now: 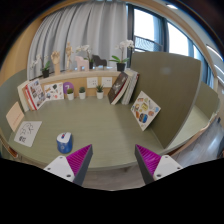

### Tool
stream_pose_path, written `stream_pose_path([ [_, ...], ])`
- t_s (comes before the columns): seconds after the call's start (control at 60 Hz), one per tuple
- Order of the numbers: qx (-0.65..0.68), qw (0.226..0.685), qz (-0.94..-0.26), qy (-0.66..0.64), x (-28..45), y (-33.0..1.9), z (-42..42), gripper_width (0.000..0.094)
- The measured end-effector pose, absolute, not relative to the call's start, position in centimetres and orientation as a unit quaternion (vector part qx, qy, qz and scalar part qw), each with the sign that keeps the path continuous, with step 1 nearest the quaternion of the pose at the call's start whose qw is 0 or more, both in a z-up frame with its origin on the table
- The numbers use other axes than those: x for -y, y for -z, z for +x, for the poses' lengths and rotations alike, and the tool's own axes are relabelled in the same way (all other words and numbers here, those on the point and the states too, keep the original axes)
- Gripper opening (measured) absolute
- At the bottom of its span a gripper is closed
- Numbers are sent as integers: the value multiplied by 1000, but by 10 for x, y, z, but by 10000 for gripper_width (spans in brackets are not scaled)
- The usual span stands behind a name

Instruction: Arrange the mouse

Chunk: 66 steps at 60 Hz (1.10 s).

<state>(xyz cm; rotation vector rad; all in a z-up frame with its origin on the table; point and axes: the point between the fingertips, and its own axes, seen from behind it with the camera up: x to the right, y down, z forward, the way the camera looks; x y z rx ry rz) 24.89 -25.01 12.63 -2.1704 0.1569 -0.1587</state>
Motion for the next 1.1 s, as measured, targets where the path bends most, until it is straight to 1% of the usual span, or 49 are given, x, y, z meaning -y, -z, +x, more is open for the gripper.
stream_pose_path([
  [0.15,-38,440,-896,44,261,-78,180,861],
  [0.317,1,421,-907,17,254,-41,110,860],
  [0.483,25,415,-910,11,216,-20,66,852],
  [0.7,6,413,-911,11,149,-6,50,827],
  [0.767,3,406,-914,16,133,-2,52,787],
  [0.917,-6,389,-921,13,114,9,53,663],
  [0.967,-5,387,-922,13,110,11,56,576],
  [0.983,-5,386,-922,16,109,11,57,523],
  [1.05,-1,384,-923,14,110,12,57,498],
  [1.1,1,374,-927,14,112,13,57,459],
])
